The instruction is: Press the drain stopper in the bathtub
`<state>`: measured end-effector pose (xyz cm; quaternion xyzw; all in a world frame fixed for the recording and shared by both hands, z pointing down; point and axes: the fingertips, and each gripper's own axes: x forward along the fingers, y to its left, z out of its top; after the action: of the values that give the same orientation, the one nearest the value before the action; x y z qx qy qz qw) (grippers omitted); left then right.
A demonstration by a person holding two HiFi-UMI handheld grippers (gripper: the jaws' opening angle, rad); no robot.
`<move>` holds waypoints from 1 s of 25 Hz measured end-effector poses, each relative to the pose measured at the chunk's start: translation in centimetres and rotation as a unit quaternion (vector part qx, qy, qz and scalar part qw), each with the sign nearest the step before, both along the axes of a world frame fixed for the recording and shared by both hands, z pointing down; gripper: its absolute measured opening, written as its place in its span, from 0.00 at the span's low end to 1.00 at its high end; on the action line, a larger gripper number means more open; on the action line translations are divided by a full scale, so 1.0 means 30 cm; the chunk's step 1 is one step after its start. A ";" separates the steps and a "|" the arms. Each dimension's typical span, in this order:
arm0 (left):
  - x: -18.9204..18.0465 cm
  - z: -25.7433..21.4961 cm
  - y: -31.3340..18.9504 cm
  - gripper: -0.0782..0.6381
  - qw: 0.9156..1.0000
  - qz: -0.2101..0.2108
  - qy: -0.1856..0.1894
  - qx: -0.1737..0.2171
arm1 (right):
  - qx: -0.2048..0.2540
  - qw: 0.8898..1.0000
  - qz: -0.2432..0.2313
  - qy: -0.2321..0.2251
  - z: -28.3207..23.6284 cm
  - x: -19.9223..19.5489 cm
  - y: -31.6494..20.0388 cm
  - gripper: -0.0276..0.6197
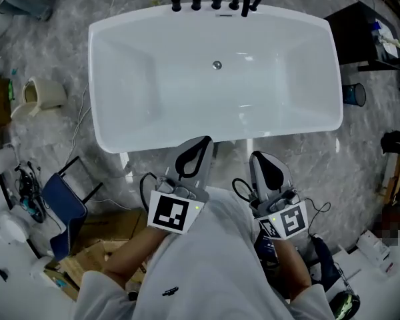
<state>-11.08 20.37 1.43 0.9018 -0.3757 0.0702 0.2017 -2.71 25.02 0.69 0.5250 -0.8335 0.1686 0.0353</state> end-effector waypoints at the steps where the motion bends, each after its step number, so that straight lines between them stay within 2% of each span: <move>1: 0.017 0.004 -0.027 0.11 1.000 -0.013 -0.005 -0.001 | 0.005 1.000 -0.022 0.002 0.015 0.019 -0.023 0.05; 5: 0.048 0.059 -0.103 0.11 0.997 -0.068 -0.020 -0.032 | -0.030 0.997 -0.073 0.012 0.139 0.092 -0.108 0.05; 8: 0.076 0.125 -0.154 0.11 0.993 -0.101 -0.045 -0.049 | -0.033 0.994 -0.104 0.017 0.210 0.146 -0.193 0.05; 11: 0.120 0.181 -0.173 0.11 0.990 -0.118 -0.055 -0.057 | -0.040 0.991 -0.130 0.002 0.274 0.182 -0.246 0.05; 14: 0.155 0.245 -0.187 0.11 0.989 -0.119 -0.057 -0.069 | -0.041 0.989 -0.145 -0.004 0.341 0.194 -0.305 0.05; 18: 0.171 0.352 -0.214 0.11 0.990 -0.111 -0.042 -0.079 | -0.041 0.988 -0.150 0.004 0.448 0.168 -0.333 0.05; 21: 0.178 0.445 -0.231 0.11 0.990 -0.099 -0.023 -0.096 | -0.053 0.990 -0.126 0.021 0.546 0.167 -0.355 0.05; 25: 0.167 0.591 -0.226 0.11 0.990 -0.063 -0.026 -0.126 | -0.068 0.992 -0.105 0.032 0.635 0.173 -0.380 0.05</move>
<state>-6.06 13.58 19.18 0.8417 -0.4248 0.1276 0.3080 2.48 13.63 19.72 0.4358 -0.8692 0.2032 0.1152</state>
